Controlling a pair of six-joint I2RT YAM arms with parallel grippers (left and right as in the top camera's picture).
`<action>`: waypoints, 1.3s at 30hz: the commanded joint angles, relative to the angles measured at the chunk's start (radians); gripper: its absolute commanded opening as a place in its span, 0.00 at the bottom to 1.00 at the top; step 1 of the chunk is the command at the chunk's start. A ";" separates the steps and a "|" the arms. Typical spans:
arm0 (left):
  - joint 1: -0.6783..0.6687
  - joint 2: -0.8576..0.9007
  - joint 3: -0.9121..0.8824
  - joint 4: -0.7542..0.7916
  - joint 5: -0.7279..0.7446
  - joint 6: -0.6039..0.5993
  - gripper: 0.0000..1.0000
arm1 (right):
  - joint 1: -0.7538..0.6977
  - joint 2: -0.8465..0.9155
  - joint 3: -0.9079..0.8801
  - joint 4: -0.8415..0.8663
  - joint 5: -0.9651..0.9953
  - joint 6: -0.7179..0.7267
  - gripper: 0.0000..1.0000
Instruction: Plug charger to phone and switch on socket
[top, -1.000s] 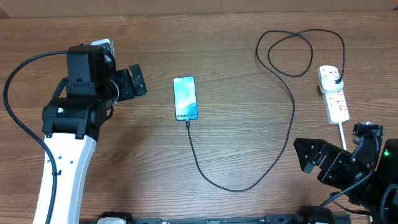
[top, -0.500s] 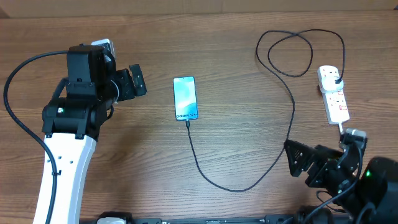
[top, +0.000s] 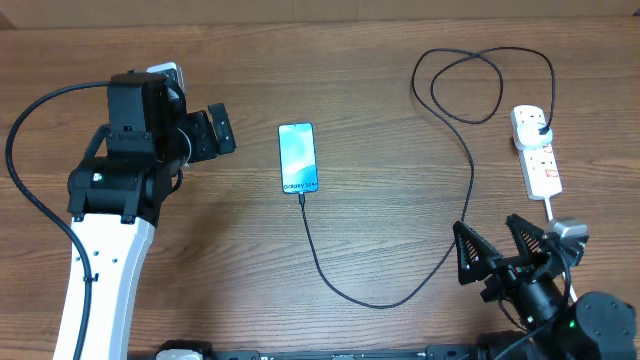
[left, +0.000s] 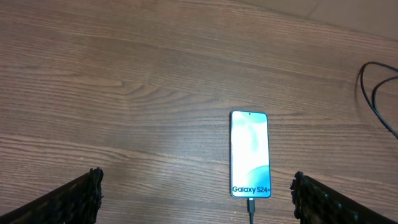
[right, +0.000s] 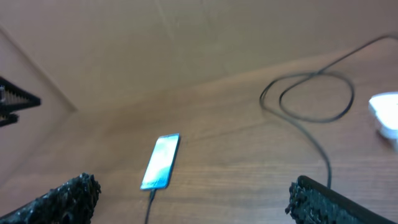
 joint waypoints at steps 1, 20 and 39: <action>-0.001 0.003 0.005 0.004 -0.018 -0.013 1.00 | 0.027 -0.086 -0.094 0.070 0.100 -0.007 1.00; -0.001 0.003 0.005 0.003 -0.017 -0.014 1.00 | 0.032 -0.199 -0.526 0.655 0.218 -0.061 1.00; -0.001 0.003 0.005 0.003 -0.017 -0.014 1.00 | 0.031 -0.200 -0.665 0.833 0.263 -0.130 1.00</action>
